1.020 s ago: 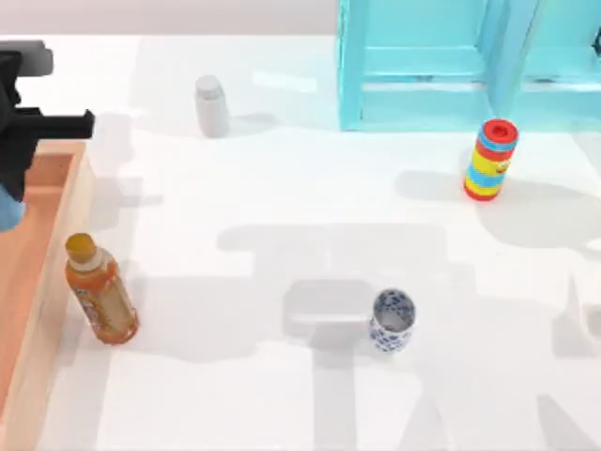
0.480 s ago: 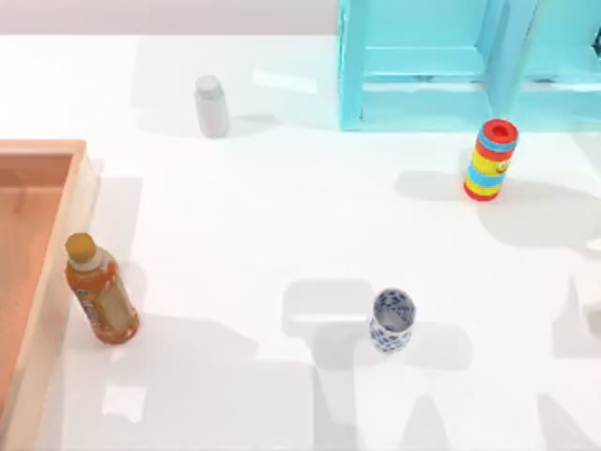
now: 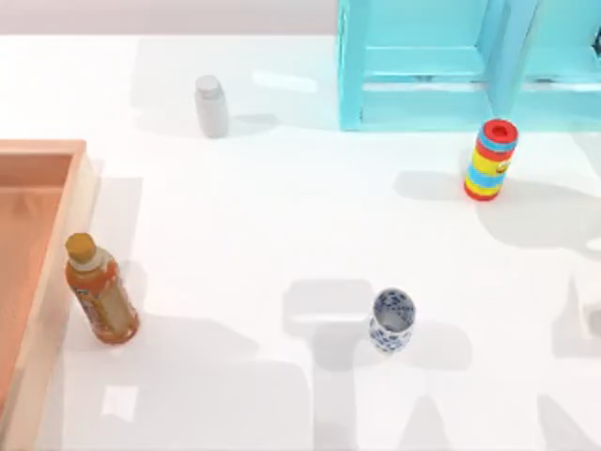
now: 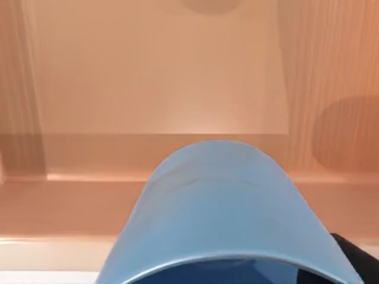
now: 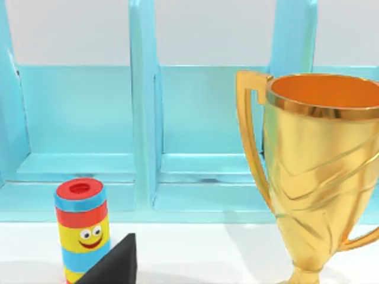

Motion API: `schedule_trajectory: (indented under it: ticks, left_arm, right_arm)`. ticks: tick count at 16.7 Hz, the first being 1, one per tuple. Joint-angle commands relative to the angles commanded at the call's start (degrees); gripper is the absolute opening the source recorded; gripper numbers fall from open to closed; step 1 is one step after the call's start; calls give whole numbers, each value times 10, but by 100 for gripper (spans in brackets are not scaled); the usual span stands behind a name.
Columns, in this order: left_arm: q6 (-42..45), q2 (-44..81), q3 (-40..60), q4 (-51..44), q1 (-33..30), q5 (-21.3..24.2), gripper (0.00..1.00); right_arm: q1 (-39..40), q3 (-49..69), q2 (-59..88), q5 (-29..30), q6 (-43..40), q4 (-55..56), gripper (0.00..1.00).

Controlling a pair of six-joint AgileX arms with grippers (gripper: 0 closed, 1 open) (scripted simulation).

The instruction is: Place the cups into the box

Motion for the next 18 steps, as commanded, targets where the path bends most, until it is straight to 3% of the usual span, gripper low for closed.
schedule_trajectory:
  ticks: [6, 11, 18]
  left_arm:
    - [18, 9, -103, 116, 21, 1, 0]
    - [20, 10, -113, 126, 24, 1, 0]
    - [20, 10, -113, 126, 24, 1, 53]
  right_arm:
    - [0, 0, 0, 0, 0, 0, 100]
    - [0, 0, 0, 0, 0, 0, 100]
    - [0, 0, 0, 0, 0, 0, 100]
